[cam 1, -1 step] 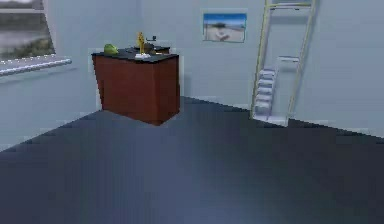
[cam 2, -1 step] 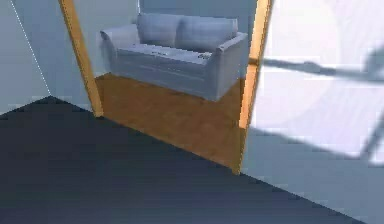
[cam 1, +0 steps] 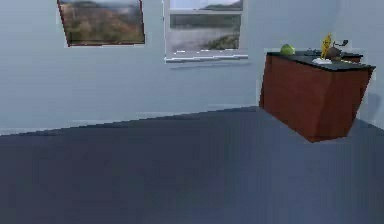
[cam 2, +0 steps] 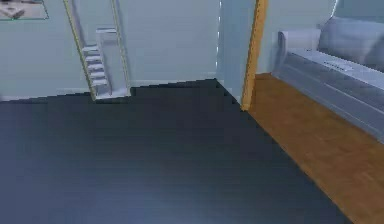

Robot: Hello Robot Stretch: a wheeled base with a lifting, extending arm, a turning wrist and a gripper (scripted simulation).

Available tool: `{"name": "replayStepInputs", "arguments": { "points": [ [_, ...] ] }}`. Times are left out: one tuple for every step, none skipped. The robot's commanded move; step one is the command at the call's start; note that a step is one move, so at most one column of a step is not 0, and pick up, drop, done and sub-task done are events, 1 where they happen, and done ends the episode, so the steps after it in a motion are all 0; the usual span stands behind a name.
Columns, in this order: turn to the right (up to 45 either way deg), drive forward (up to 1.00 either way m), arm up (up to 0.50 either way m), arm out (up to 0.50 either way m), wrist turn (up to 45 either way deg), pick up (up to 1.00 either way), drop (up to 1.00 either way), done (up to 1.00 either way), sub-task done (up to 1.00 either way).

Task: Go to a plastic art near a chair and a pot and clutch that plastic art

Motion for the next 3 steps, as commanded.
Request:
{"name": "replayStepInputs", "arguments": {
  "points": [
    [-45.0,0.0,0.0,0.0,0.0,0.0,0.0,0.0,0.0],
    [-36.0,0.0,0.0,0.0,0.0,0.0,0.0,0.0,0.0],
    [0.0,1.0,0.0,0.0,0.0,0.0,0.0,0.0,0.0]
  ]
}}
